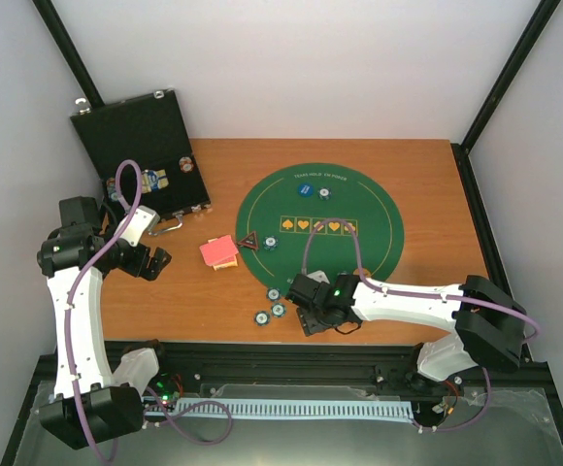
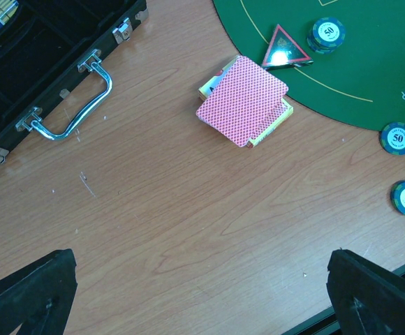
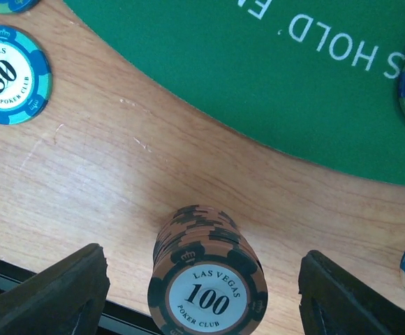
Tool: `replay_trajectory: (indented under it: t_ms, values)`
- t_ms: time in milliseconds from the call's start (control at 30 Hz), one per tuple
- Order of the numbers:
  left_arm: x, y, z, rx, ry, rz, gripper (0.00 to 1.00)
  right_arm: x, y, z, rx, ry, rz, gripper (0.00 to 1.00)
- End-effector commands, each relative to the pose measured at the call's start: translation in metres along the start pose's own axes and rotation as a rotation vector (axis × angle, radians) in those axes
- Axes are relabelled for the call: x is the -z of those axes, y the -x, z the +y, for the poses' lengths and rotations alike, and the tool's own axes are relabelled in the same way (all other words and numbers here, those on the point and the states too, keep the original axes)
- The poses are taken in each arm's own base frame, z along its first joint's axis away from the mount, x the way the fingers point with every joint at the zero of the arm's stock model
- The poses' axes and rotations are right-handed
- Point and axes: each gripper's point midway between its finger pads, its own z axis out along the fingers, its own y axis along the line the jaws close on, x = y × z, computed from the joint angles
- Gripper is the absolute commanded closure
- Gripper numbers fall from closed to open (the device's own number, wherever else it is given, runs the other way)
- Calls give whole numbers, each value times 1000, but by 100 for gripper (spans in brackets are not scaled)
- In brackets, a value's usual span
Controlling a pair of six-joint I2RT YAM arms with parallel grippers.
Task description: Distribute texas hold em gaming equipment
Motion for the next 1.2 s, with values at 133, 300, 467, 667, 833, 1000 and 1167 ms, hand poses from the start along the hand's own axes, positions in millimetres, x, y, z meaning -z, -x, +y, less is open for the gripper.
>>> replay_trajectory:
  t_ms: [133,300,467,667,833,1000,1167]
  values:
    - [9,9,1,-19,15,-30,0,-6,-1,-1,-7,-10,-9,29]
    - [10,8,0,-19,17,-28,0,-9,-2,-4,-7,-24,-7,32]
    - [10,8,1,-23,21,-27,0,-11,-2,-5,-11,-25,-8,40]
    - [11,9,1,-23,23,-30,0,-11,-2,-5,-10,-27,-7,49]
    - [12,9,1,-25,22,-31,0,-8,-1,-7,-10,-28,-13,61]
    - [12,10,-1,-24,15,-32,0,1,2,-8,-11,-32,-25,71]
    - [13,10,0,-27,16,-34,0,17,12,-6,-2,-20,-52,74]
